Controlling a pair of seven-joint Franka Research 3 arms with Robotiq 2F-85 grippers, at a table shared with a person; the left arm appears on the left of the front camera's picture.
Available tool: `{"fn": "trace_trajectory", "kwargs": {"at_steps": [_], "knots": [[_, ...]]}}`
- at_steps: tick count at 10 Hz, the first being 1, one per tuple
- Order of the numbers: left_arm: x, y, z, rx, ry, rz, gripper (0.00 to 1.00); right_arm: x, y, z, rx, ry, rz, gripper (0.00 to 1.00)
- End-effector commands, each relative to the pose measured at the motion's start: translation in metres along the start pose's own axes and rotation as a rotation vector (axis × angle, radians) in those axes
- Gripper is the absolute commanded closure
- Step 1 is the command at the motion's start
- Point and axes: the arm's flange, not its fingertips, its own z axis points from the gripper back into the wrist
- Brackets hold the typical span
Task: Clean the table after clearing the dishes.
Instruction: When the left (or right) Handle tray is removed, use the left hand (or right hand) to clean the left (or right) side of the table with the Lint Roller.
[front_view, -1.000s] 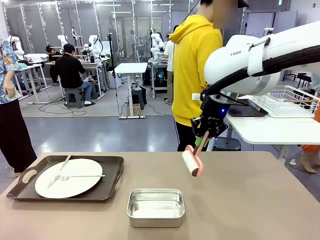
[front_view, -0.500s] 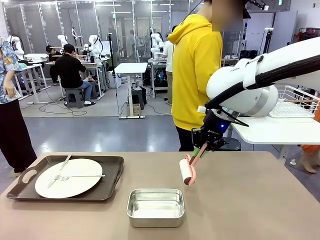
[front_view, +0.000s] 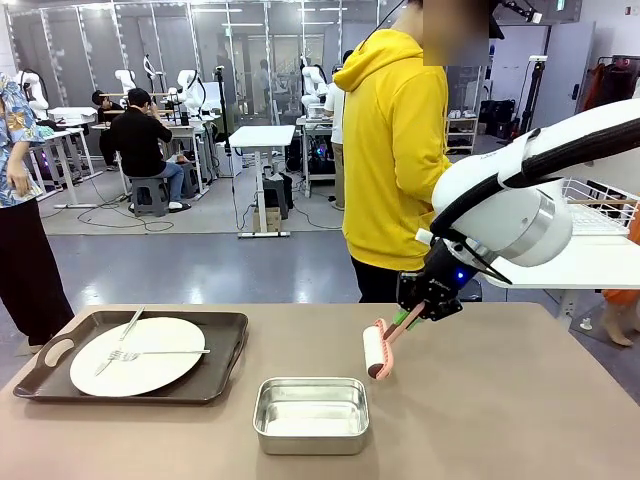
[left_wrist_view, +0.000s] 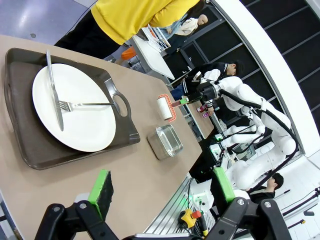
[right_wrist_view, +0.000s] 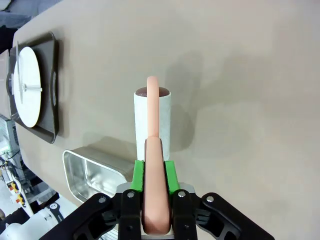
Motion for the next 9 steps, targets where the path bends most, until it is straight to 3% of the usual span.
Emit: {"fn": "trace_trajectory", "kwargs": {"at_steps": [1,9], "knots": [[-0.001,-0.002,0.003,-0.006,-0.006,-0.01,0.0,0.0,-0.005,-0.003,0.043,-0.007,0.012,0.79],[-0.001,-0.002,0.003,-0.006,-0.006,-0.01,0.0,0.023,-0.027,-0.017,0.053,-0.012,-0.052,0.79]]}}
